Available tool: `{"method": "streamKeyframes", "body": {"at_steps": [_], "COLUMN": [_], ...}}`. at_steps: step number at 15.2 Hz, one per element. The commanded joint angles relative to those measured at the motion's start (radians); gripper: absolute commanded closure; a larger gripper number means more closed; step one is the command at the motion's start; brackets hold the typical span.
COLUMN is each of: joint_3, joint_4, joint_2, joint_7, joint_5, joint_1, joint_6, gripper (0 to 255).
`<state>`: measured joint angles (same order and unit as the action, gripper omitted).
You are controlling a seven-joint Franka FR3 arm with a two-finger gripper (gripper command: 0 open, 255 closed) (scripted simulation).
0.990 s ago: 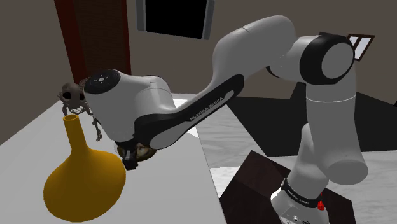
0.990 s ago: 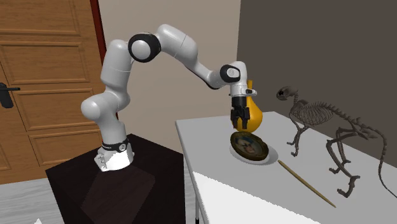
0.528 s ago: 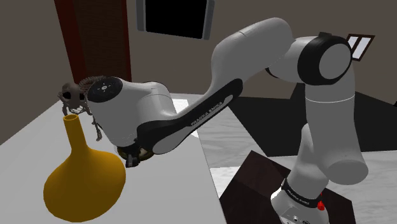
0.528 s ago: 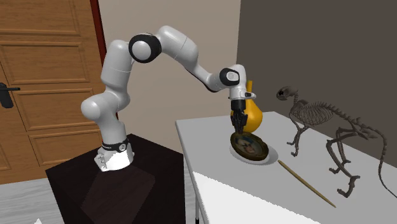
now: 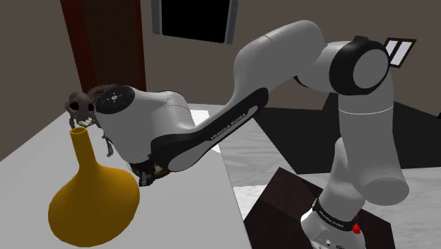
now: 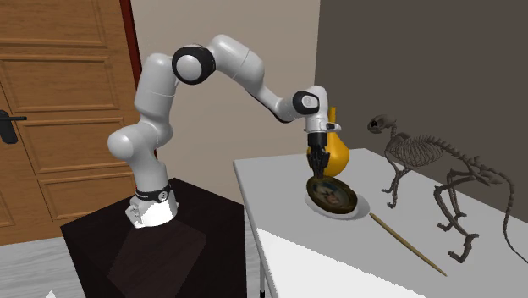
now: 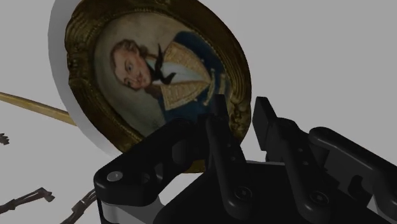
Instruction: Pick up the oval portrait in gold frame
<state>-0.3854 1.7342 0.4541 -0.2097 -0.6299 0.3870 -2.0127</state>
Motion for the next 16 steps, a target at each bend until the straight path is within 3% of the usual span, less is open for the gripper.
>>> {"method": "streamKeyframes", "body": {"at_steps": [1,16], "joint_3": [-0.002,-0.023], "joint_4": [-0.010,-0.083], "joint_2": [-0.005,-0.076], "joint_7": [0.009,0.082], "joint_5": [0.006,0.060], "joint_1": [0.000,-0.006], "joint_6": [0.013,0.136], "gripper": [255,255]}}
